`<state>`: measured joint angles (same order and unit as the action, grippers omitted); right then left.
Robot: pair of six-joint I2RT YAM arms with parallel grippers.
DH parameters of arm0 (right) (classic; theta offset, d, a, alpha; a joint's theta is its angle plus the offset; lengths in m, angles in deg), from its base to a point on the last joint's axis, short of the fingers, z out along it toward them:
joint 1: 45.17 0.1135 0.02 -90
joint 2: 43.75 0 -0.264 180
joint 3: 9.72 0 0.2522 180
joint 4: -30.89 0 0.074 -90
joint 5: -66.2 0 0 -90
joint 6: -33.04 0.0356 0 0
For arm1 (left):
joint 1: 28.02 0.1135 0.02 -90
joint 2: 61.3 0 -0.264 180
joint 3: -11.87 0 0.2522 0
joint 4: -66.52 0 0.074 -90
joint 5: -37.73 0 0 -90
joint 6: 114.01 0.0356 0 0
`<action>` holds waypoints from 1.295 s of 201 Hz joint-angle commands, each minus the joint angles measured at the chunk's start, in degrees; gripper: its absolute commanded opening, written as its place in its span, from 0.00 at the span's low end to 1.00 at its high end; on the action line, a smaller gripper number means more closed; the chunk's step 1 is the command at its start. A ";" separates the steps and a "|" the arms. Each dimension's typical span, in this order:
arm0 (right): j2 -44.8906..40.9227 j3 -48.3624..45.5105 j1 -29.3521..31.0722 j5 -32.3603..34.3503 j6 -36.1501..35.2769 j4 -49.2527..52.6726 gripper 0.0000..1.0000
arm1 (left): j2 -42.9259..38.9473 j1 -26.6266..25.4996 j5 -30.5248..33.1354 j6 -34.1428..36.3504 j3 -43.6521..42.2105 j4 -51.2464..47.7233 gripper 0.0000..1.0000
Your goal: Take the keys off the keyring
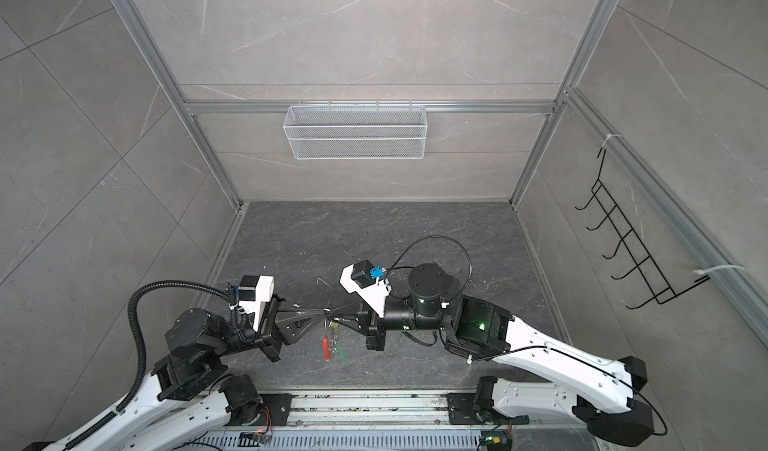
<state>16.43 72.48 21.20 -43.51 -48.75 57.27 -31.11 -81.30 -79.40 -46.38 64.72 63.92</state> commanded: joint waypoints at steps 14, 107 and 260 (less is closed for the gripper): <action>-1.20 0.50 0.03 0.60 0.51 4.64 0.00 | -0.50 -0.16 -0.51 -0.08 3.30 -2.42 0.25; 7.60 17.35 -7.09 -12.72 -6.63 34.22 0.00 | 6.12 -0.16 -5.54 7.27 16.45 -32.86 0.27; 14.96 24.16 -7.66 -16.11 -8.08 42.22 0.00 | 11.25 -0.16 -8.08 10.04 19.73 -35.96 0.18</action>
<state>30.93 94.91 13.70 -58.61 -55.57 98.21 -20.42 -81.30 -84.93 -37.75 82.14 27.18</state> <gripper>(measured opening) 0.045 0.189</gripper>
